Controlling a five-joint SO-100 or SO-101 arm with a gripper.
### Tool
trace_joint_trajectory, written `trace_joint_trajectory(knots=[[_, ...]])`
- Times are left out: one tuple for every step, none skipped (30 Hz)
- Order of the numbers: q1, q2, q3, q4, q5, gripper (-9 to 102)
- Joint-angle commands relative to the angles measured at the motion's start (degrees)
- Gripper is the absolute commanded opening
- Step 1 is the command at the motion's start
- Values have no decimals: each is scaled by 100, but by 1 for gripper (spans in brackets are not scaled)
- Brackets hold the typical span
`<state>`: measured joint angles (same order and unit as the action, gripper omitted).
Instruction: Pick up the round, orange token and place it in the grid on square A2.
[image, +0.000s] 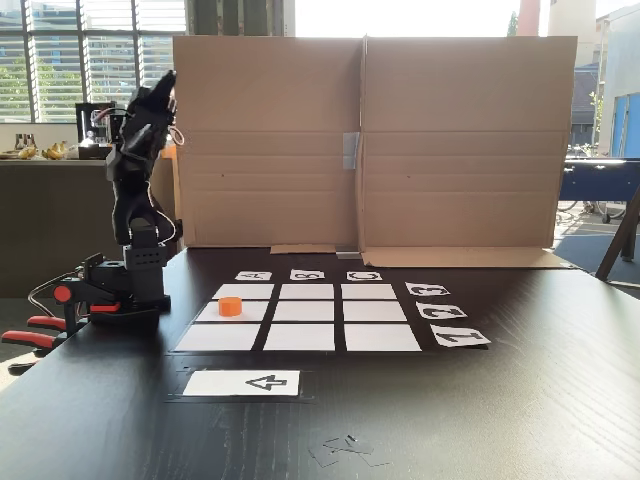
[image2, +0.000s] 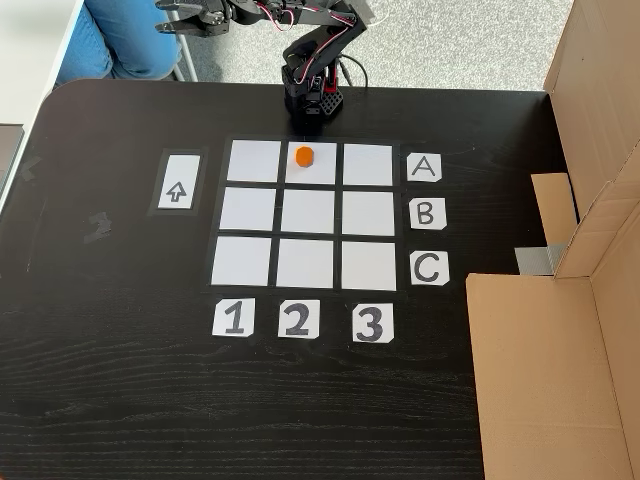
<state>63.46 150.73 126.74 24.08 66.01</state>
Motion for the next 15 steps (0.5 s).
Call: trace_joint_trajectory(knots=[[589,448,264,-88,352,26],[765,589,404,-88,422,25],[905,721,554,-88,439,25],[1072,844,686,-88,527,25],[1248,967,817,-79,642,25],[1397,1072,949,-62,659,25],[1538,1169,1063,-53,668,25],[1696,1257,1151,-44,703,24],[1872,1327,1239,-26,773,24],[2030,1406,1318,-26,782,24],[2171,1485,1406,-18,800,23],[2329,1556,1494,0,817,23],[2470,1608,1564,44,817,21],[2593,1670,1661,88,817,18],[2716,1767,1811,88,826,16]])
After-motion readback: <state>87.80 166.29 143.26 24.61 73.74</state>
